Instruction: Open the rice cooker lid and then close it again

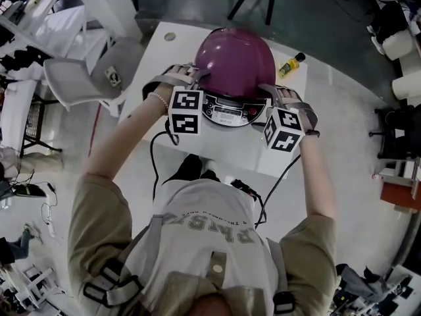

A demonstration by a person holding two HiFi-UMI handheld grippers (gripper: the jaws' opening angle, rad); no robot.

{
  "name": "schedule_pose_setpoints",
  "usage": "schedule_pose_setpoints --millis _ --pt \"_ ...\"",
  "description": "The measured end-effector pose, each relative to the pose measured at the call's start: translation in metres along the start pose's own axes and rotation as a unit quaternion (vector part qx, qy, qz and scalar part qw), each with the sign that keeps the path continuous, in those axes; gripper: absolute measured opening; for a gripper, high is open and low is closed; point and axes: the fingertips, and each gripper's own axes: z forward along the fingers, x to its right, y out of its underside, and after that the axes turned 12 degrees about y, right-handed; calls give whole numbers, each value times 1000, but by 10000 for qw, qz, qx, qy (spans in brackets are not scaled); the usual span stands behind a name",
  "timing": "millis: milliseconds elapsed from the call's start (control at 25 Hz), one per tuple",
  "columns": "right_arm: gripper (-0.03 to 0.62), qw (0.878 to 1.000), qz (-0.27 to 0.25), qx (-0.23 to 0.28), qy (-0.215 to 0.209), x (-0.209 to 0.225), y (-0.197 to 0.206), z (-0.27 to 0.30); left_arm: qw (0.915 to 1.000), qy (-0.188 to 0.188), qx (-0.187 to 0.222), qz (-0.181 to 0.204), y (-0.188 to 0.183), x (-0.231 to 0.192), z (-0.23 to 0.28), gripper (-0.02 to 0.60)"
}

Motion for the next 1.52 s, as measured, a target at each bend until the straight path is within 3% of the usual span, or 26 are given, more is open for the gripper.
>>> schedule_pose_setpoints --millis 200,840,1520 --pt "454 9999 -35 -28 -115 -5 1 5 9992 267 -239 197 9 7 6 502" --pt "454 9988 -111 -119 -463 -21 7 16 9980 498 -237 300 15 20 23 503" --pt "454 9980 -125 -127 -609 -24 9 19 9966 366 -484 561 19 20 31 505"
